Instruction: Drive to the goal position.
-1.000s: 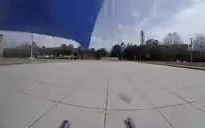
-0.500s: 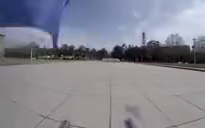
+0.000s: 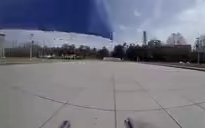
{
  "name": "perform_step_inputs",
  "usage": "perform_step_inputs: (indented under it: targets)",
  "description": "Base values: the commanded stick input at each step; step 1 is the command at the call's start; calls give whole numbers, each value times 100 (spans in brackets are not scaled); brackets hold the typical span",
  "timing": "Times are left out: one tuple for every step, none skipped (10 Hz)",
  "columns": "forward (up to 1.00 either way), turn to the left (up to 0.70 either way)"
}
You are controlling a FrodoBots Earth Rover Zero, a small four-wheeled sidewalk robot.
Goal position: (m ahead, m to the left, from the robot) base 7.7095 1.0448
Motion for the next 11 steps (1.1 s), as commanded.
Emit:
perform_step_inputs:
  targets:
    - [85,0]
    - [85,0]
    - [85,0]
    - [85,0]
    - [85,-5]
    - [85,-33]
    - [85,-34]
    - [85,-34]
    - [85,-34]
    - [85,-34]
    - [85,-34]
